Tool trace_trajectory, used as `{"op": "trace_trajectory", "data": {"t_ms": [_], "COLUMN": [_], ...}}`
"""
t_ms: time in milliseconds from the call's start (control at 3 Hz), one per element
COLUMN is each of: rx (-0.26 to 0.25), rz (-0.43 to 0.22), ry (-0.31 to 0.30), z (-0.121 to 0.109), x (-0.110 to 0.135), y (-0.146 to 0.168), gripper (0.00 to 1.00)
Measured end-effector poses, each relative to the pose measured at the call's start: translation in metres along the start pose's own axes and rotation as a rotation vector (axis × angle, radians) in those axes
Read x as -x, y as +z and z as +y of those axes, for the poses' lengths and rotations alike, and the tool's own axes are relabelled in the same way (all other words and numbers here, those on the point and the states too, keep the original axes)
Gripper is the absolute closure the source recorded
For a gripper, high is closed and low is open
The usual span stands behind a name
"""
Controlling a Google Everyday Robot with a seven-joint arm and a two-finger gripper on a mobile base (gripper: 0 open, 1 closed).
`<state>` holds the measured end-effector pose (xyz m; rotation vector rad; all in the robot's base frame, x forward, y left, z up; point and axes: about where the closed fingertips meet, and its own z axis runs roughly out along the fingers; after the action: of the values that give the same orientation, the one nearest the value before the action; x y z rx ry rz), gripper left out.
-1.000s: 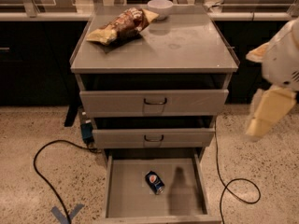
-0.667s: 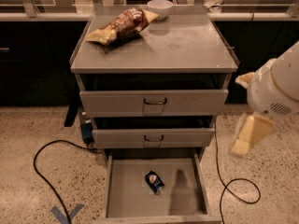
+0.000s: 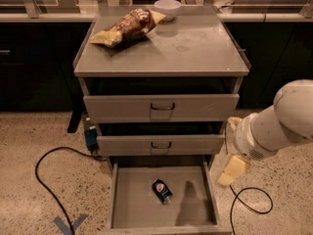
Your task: Pick pepsi can from bottom drawer and place on counter
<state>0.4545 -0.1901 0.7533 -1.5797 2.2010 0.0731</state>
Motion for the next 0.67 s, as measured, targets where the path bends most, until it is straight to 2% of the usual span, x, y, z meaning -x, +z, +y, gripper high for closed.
{"op": "trace_trajectory", "data": {"t_ms": [333,667], "rx": [0.07,0.072], "rz": [-0.084,-0.084], "ry": [0.048,0.051], "z": [0.0094,0.0099], "x": [0.0063,0.0058], "y": [0.0558,0.0567], "gripper": [0.0,0.0]}}
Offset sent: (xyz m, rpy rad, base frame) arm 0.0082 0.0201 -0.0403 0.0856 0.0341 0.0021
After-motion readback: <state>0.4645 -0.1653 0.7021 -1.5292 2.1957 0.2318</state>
